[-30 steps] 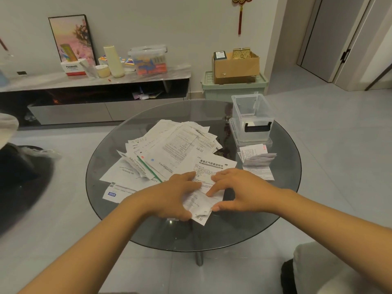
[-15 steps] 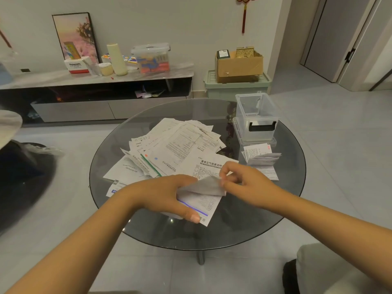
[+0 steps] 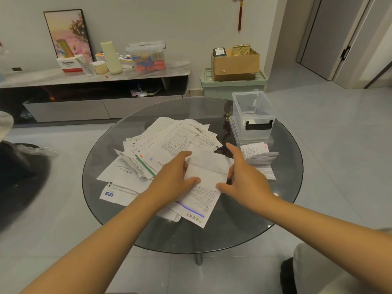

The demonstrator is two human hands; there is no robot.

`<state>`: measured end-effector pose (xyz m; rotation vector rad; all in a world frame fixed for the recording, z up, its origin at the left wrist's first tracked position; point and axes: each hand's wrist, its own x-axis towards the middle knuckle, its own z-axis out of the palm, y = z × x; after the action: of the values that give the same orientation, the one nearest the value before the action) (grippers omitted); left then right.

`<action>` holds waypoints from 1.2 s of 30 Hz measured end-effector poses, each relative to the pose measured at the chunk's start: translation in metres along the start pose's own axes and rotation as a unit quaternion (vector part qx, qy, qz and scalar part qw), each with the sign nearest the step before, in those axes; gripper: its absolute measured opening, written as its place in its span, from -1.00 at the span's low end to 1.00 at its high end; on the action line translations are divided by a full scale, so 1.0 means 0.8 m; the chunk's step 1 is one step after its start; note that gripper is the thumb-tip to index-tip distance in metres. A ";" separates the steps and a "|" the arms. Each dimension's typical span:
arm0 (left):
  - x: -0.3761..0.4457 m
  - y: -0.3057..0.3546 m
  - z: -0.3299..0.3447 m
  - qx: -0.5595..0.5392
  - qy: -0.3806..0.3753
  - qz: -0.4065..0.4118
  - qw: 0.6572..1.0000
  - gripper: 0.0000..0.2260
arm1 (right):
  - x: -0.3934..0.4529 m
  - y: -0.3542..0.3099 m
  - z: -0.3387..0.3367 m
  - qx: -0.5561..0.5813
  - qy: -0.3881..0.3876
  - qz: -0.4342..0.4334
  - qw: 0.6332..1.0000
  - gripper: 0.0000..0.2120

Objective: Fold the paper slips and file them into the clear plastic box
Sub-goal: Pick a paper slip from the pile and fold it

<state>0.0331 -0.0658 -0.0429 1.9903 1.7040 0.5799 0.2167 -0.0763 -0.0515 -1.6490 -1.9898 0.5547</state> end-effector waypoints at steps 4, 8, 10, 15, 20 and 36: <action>0.006 -0.002 0.006 0.035 0.008 0.014 0.999 -0.35 | 0.001 0.004 -0.001 -0.133 0.032 -0.055 0.989 -0.29; 0.011 -0.009 0.007 0.080 0.007 0.086 0.993 -0.64 | 0.002 0.007 0.001 -0.175 0.005 -0.155 0.972 -0.68; 0.012 -0.010 0.007 0.121 -0.026 0.134 0.983 -0.74 | 0.001 0.007 0.003 -0.190 -0.036 -0.169 0.966 -0.63; 0.011 -0.008 0.002 0.134 -0.103 0.132 0.977 -0.57 | 0.005 0.002 -0.005 -0.237 -0.062 -0.184 0.952 -0.65; 0.010 -0.001 -0.003 0.160 -0.103 0.127 0.973 -0.61 | 0.003 -0.003 -0.004 -0.282 -0.037 -0.228 0.931 -0.71; 0.000 0.020 -0.004 0.047 -0.046 0.056 0.996 -0.92 | 0.004 0.015 -0.013 -0.052 -0.035 -0.130 0.990 -0.74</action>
<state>0.0442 -0.0673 -0.0313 2.1547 1.5989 0.4456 0.2315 -0.0714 -0.0500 -1.4138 -2.2751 0.4243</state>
